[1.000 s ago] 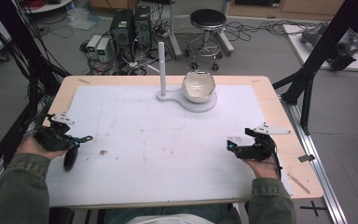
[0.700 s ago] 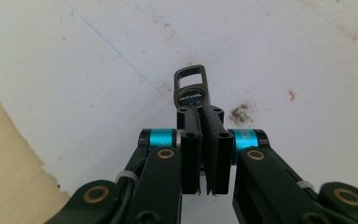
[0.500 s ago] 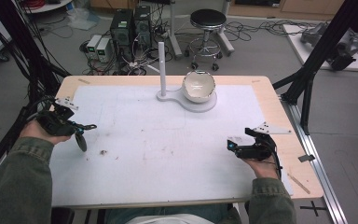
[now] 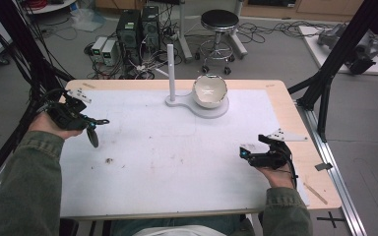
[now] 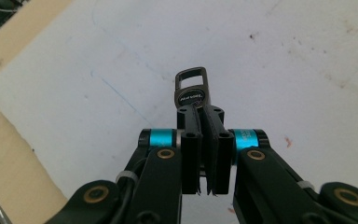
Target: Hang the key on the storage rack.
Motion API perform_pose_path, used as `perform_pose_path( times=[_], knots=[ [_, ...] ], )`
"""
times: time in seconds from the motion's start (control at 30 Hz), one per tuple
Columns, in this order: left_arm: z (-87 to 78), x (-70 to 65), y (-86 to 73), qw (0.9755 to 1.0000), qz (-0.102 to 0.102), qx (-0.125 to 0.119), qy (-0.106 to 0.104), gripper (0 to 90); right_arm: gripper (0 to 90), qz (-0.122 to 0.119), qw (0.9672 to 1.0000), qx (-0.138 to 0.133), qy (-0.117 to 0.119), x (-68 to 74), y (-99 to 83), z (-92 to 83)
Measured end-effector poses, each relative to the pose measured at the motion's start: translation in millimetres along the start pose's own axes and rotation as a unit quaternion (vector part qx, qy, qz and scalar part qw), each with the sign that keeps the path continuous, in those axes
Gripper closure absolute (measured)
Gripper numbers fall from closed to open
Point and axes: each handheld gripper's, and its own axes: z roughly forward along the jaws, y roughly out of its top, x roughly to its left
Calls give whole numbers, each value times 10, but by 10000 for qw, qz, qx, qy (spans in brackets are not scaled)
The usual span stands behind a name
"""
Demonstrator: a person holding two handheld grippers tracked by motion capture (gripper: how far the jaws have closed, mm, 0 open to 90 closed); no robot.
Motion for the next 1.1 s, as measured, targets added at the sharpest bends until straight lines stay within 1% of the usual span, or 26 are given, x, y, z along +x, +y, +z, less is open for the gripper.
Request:
perform_pose_path(
  times=[0.13,0.17,0.23,0.33,0.4,0.47,0.57,0.63,0.87,0.93,1.1],
  knots=[
    [-32,13,116,9999,107,-27,45,856,5,21,10000,29,19,1,-1,1],
    [-33,10,138,9999,89,-40,65,856,5,14,10000,31,20,-1,-3,3],
    [-38,20,184,9999,122,-52,63,856,5,7,10000,37,30,-5,-5,6],
    [-43,36,255,9998,115,-162,9,856,5,14,10000,48,44,0,-7,9],
    [-44,45,320,9997,121,-197,31,856,5,36,10000,57,49,5,-6,8],
    [-46,62,400,9996,200,-212,31,856,5,25,10000,50,47,1,-7,12],
    [-50,72,518,9991,260,-326,15,856,5,23,10000,52,57,3,-6,12],
    [-50,70,593,9988,347,-348,22,856,5,16,10000,48,54,-2,-8,13],
    [12,40,881,9981,553,-288,-13,856,5,39,9999,116,97,-2,-13,27],
    [41,27,965,9977,612,-303,11,856,5,3,9999,117,115,-6,-14,32],
    [90,-19,1172,9967,754,-306,-30,855,5,32,9997,186,166,-4,-19,45]
  ],
)
